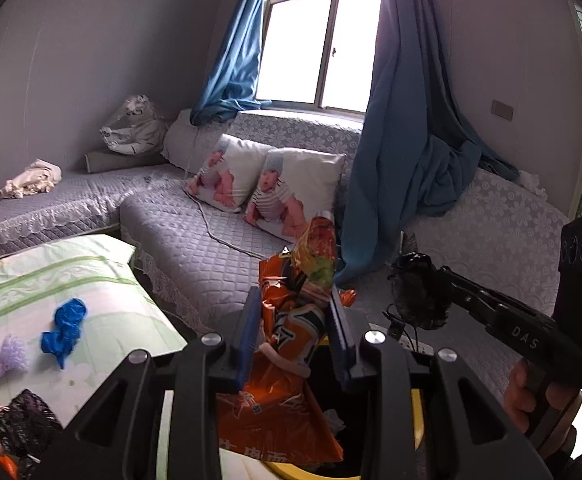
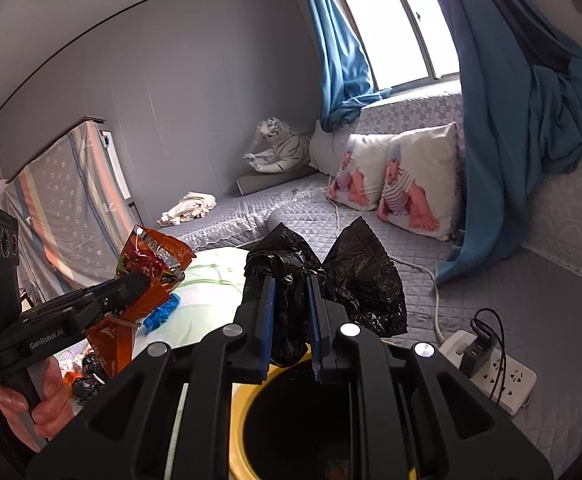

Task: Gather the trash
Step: 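Carry wrapper and black bag over the yellow bin and open both tools, then move both open tools back over the bed, then grasp the white mesh sleeve with left tool while right tool grasps another black bag, then carry mesh sleeve and black bag over the yellow bin and open both tools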

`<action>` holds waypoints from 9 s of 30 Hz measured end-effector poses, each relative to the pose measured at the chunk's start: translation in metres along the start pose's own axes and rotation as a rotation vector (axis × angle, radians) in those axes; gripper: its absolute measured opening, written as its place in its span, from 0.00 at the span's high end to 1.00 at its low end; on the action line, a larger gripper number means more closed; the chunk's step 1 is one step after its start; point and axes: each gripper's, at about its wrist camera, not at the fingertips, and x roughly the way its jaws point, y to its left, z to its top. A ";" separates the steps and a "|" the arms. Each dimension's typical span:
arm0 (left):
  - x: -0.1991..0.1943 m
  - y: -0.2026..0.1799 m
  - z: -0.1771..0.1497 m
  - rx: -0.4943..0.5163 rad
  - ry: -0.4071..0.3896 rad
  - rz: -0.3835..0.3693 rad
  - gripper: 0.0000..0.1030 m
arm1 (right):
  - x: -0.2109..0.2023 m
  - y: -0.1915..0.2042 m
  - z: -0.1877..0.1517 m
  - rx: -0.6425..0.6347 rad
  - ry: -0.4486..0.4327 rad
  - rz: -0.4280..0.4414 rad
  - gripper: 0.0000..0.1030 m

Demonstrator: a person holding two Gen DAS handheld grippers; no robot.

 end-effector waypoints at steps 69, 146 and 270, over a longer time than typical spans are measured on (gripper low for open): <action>-0.040 0.118 -0.005 -0.195 -0.040 0.320 0.39 | 0.054 0.028 -0.014 0.076 0.095 0.017 0.50; -0.107 0.395 -0.133 -0.390 0.305 0.714 0.52 | 0.246 0.343 -0.163 -0.251 0.667 0.456 0.47; 0.117 0.006 -0.069 -0.017 0.354 -0.031 0.75 | 0.085 -0.074 -0.066 0.124 0.238 -0.257 0.88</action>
